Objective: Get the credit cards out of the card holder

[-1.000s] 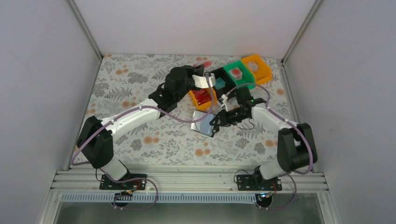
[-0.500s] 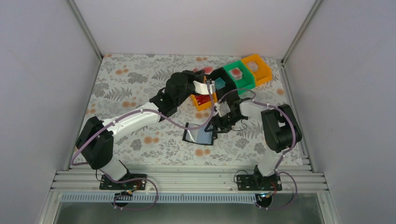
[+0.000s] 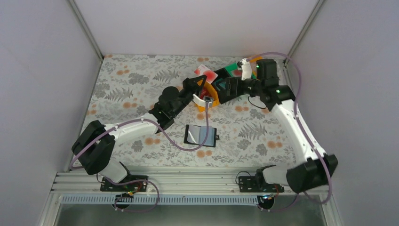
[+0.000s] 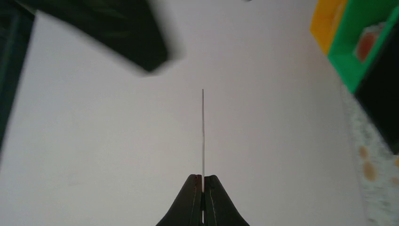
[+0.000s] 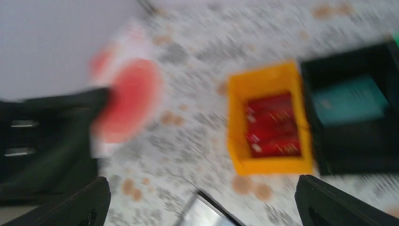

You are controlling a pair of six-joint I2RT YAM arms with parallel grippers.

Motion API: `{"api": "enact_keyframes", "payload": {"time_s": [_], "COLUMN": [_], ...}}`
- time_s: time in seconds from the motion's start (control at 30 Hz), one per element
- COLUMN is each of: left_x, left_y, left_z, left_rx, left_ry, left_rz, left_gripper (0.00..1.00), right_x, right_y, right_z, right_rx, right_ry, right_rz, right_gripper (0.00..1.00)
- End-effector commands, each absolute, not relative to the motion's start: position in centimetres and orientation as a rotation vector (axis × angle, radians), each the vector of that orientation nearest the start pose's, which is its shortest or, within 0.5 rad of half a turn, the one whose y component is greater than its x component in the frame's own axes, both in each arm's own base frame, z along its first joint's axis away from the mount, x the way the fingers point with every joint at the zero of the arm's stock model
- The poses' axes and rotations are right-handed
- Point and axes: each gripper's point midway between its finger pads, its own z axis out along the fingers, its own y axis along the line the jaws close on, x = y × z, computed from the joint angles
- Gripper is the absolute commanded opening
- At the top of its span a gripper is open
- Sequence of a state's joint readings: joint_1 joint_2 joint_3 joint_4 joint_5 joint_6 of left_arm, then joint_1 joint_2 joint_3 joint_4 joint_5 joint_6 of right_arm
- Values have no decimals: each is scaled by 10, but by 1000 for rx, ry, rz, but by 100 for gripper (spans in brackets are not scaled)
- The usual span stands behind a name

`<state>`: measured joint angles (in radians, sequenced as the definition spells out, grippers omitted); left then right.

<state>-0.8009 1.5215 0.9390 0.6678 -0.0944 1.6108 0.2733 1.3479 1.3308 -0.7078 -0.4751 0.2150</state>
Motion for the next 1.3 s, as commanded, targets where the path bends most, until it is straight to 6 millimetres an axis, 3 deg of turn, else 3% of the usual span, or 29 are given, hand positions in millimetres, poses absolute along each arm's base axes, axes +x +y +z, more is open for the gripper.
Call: {"api": "enact_keyframes", "payload": {"time_s": [0.0,0.23,0.3,0.57,0.7,0.87,0.9,0.93,0.97,1.03,1.1,1.17,1.2,1.27], "left_x": [338,333,330,323,320,320,325,330,336,347,350,351,353,351], "left_y": [-343,-346,-349,-359,-367,-372,-373,-373,-371,-364,-353,-339,-331,-308], "left_z": [364,369,371,371,370,357,347,336,326,303,290,301,327,351], "left_rx": [1279,1276,1267,1276,1284,1344,1392,1442,1481,1548,1605,1546,1481,1398], "left_ry": [394,337,322,299,282,306,349,420,520,820,1151,1417,1469,1524], "left_rz": [857,882,878,861,856,834,823,787,735,539,209,-201,-418,-809], "left_gripper": [2,2,2,2,2,3,25,76,97,100,100,100,100,96], "right_x": [319,324,327,320,319,317,319,322,326,338,349,349,342,318], "right_y": [209,208,213,224,225,216,213,207,202,188,175,170,176,202], "right_z": [352,361,364,372,369,369,366,362,358,341,315,299,300,315], "right_rx": [-514,-485,-489,-615,-629,-636,-629,-607,-586,-536,-509,-555,-629,-837], "right_ry": [1954,1901,1886,1840,1851,1869,1884,1904,1927,2007,2115,2178,2165,2067], "right_rz": [1080,1245,1303,1402,1410,1302,1277,1244,1207,1064,900,777,761,757], "right_gripper": [99,99,95,41,7,4,4,4,4,4,4,4,4,4]}}
